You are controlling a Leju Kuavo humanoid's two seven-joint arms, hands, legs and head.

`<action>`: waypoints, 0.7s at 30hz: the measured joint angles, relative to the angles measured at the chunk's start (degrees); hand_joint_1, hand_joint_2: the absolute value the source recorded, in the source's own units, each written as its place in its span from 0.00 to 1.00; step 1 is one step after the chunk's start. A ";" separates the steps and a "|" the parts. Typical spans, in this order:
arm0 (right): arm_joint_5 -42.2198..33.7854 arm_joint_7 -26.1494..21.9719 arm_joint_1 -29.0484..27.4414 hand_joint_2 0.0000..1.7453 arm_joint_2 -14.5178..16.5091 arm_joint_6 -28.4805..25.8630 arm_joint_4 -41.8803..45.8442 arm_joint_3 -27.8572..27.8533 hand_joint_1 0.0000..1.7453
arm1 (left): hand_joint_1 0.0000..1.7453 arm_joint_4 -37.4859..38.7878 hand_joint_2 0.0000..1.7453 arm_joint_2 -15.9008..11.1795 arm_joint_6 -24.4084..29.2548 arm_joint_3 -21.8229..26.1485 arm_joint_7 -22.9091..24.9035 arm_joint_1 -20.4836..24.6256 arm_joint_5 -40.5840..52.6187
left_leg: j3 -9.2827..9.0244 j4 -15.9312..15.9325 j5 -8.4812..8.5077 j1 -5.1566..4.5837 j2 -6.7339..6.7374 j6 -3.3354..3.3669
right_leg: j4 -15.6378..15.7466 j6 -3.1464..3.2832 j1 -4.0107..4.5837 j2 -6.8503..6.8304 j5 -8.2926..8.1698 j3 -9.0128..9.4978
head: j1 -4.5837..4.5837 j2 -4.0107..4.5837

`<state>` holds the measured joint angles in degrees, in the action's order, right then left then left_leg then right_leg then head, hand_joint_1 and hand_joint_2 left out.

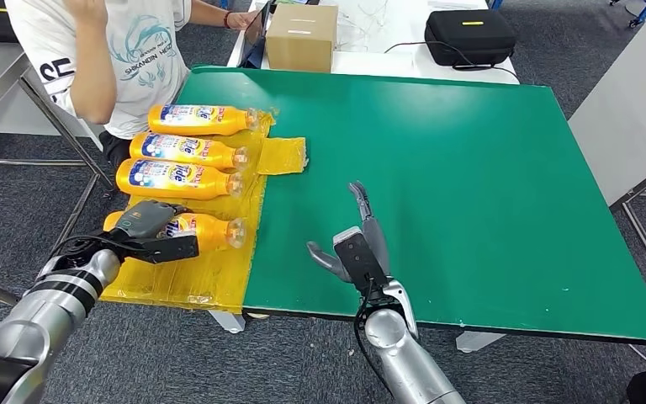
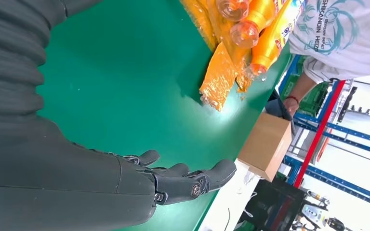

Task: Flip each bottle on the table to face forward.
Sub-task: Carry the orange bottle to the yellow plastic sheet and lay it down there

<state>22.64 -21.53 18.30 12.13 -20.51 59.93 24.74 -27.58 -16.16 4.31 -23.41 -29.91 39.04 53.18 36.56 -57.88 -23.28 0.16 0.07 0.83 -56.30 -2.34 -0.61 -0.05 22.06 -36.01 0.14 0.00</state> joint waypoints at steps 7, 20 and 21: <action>-0.16 -0.09 0.45 1.00 0.03 0.49 -0.07 0.03 0.00 | 1.00 1.93 1.00 -1.06 0.81 -3.63 3.03 1.82 3.13 | 0.02 0.00 -0.01 -0.02 -0.05 0.00 | 0.01 0.00 -0.01 -0.01 0.00 0.01 | 0.00 0.00; -0.01 -0.15 1.75 1.00 0.39 1.13 -1.50 1.01 0.00 | 0.00 6.73 1.00 0.29 -1.58 -7.68 13.02 6.15 6.62 | -0.01 0.00 0.00 -0.01 -0.06 0.00 | 0.01 0.00 -0.01 -0.01 0.00 0.02 | -0.02 0.00; 0.00 -0.15 1.85 1.00 0.39 1.08 -1.65 1.10 0.00 | 0.00 7.02 1.00 0.67 -1.38 -7.94 13.63 6.38 7.03 | -0.02 0.00 0.00 -0.01 -0.09 0.00 | 0.01 0.00 -0.01 -0.02 0.00 0.04 | -0.02 0.00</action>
<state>22.64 -21.68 20.15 12.52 -19.43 58.28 25.85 -20.57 -15.49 2.93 -31.35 -16.28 45.41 60.21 36.55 -57.88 -23.28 0.15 -0.02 0.83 -56.30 -2.34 -0.62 -0.08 22.05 -35.98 0.12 0.00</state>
